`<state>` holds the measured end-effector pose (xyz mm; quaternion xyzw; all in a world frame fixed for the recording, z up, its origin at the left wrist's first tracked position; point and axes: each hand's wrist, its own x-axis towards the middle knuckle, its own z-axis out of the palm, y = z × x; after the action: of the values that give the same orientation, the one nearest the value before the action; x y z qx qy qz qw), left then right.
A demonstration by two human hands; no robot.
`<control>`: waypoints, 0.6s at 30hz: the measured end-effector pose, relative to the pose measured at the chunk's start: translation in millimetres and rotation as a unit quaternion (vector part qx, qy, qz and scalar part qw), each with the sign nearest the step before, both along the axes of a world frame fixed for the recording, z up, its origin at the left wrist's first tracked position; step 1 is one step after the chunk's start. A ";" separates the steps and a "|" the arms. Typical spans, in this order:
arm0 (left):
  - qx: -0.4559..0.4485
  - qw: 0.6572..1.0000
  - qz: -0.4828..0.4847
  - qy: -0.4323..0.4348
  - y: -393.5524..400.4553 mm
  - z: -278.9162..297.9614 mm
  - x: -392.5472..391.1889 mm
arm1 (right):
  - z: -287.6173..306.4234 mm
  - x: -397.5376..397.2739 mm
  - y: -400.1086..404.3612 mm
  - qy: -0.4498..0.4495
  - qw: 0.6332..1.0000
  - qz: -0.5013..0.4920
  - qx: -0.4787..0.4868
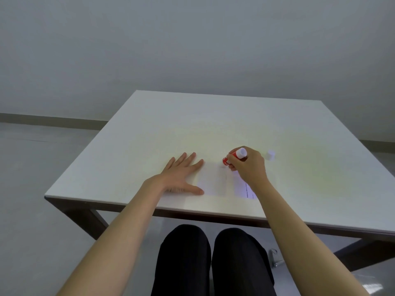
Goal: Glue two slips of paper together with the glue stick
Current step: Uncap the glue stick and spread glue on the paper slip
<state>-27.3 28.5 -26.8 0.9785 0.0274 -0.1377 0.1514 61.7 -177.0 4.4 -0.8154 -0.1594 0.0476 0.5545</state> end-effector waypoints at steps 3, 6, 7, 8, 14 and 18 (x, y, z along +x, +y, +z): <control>0.004 1.000 -0.002 0.003 0.6 -0.4 -0.1 | 3.7 -8.9 -7.0 0.018 0.997 0.072 0.013; 0.015 1.000 -0.002 0.004 -0.4 -0.6 0.4 | -1.9 -19.1 -7.8 0.070 0.980 0.187 0.010; 0.014 1.000 -0.001 0.004 -0.8 -0.3 0.3 | -3.3 -18.7 -8.9 0.073 0.980 0.186 0.001; 0.013 1.000 0.000 0.004 -0.9 0.1 0.1 | -4.0 -16.3 -10.9 0.076 0.983 0.168 -0.003; 0.000 1.000 0.006 -0.002 0.7 -1.4 -1.8 | 0.5 -7.8 -29.1 0.074 0.995 0.048 0.054; -0.050 0.999 0.021 -0.002 -0.2 8.1 -7.0 | 5.5 -22.8 -33.0 0.192 0.945 0.052 0.260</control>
<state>-34.2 28.3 -18.7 0.9692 0.0404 -0.1333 0.2030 38.9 -210.0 9.9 -0.6092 -0.0989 0.1886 0.7639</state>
